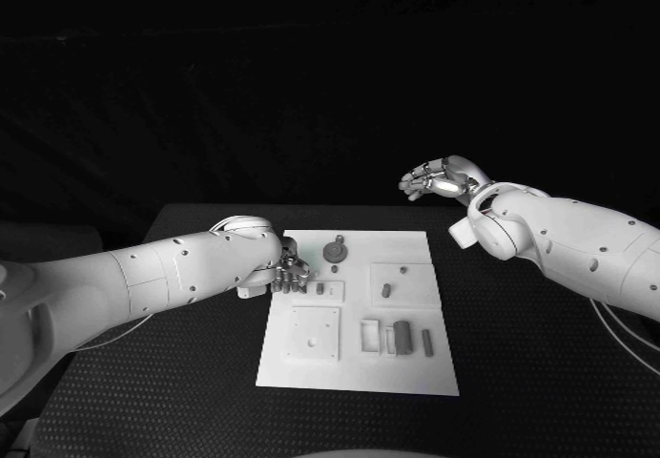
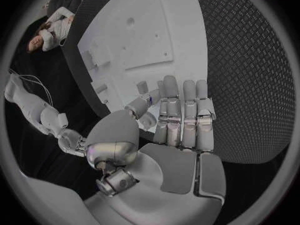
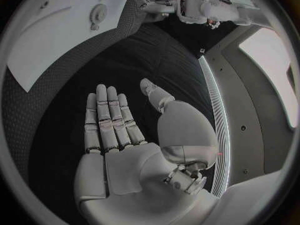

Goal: Assemble the parts on the task board

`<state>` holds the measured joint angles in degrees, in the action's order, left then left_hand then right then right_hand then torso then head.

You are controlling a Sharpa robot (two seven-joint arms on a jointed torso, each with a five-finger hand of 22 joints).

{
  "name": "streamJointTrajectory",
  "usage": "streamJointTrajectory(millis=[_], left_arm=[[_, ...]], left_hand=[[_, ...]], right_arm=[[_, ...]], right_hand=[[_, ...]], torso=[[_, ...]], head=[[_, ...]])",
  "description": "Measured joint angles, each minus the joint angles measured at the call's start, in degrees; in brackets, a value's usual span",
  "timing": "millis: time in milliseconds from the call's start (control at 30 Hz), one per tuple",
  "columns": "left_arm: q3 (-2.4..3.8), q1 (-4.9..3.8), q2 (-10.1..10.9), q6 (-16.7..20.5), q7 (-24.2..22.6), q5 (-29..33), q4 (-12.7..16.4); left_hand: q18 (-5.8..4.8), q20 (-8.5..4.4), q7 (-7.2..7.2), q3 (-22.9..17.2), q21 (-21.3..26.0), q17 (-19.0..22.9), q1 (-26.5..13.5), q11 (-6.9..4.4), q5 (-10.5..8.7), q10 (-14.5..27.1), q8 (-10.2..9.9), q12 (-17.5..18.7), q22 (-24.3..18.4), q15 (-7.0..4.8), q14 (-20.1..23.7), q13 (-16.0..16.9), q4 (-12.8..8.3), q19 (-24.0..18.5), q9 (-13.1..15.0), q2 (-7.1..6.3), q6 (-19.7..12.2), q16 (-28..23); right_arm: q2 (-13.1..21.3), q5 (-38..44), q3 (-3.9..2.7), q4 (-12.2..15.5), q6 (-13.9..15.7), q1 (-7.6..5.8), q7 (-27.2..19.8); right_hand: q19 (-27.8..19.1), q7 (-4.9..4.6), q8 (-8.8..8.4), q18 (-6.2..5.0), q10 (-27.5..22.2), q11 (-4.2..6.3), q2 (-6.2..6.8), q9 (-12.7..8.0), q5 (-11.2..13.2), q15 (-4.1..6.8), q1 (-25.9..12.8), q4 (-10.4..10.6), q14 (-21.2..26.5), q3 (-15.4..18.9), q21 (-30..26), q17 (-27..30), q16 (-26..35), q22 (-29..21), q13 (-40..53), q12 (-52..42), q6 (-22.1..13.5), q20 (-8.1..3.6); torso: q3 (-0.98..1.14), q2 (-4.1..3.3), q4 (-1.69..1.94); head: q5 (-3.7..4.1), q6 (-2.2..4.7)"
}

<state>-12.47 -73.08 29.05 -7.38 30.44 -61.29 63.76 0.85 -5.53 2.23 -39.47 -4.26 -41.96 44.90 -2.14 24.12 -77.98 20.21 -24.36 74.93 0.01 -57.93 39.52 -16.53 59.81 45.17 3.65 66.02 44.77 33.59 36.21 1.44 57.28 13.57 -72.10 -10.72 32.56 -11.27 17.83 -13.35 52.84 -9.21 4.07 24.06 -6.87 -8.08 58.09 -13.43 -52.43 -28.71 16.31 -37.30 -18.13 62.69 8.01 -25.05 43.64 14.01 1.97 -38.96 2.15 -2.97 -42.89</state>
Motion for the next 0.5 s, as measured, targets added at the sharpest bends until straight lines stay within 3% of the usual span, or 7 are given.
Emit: streamJointTrajectory(millis=[233,500], left_arm=[[0.02,-0.02,-0.02,0.11,0.00,0.39,-0.02],[0.02,0.00,-0.18,0.68,-0.21,1.00,0.00]], left_hand=[[0.00,0.00,0.00,0.40,0.00,0.33,0.00,0.21,-0.73,0.19,-0.26,0.00,-0.01,0.00,0.00,-0.01,0.08,0.00,0.08,-0.01,0.00,0.00],[0.00,0.00,0.11,1.73,0.00,1.17,-1.68,0.39,-7.87,0.41,-0.96,0.00,-0.01,0.00,0.00,-0.22,1.41,0.00,0.36,-1.68,0.09,0.00]], right_arm=[[0.08,0.00,0.00,0.00,0.00,0.00,0.01],[0.11,0.00,0.00,0.01,0.00,0.00,0.01]], right_hand=[[0.00,0.00,0.00,0.00,0.00,0.00,0.00,-0.03,0.00,0.00,0.00,0.00,0.00,0.00,0.00,0.00,0.00,0.03,0.00,0.00,0.00,0.00],[0.00,0.00,0.00,0.00,0.00,0.00,0.00,-0.05,0.00,0.00,0.00,0.00,0.00,0.00,-0.23,-0.05,0.00,0.02,0.01,0.00,0.00,0.00]], torso=[[0.02,0.01,0.01],[0.04,0.01,0.01]], head=[[0.08,0.01],[0.16,0.08]])
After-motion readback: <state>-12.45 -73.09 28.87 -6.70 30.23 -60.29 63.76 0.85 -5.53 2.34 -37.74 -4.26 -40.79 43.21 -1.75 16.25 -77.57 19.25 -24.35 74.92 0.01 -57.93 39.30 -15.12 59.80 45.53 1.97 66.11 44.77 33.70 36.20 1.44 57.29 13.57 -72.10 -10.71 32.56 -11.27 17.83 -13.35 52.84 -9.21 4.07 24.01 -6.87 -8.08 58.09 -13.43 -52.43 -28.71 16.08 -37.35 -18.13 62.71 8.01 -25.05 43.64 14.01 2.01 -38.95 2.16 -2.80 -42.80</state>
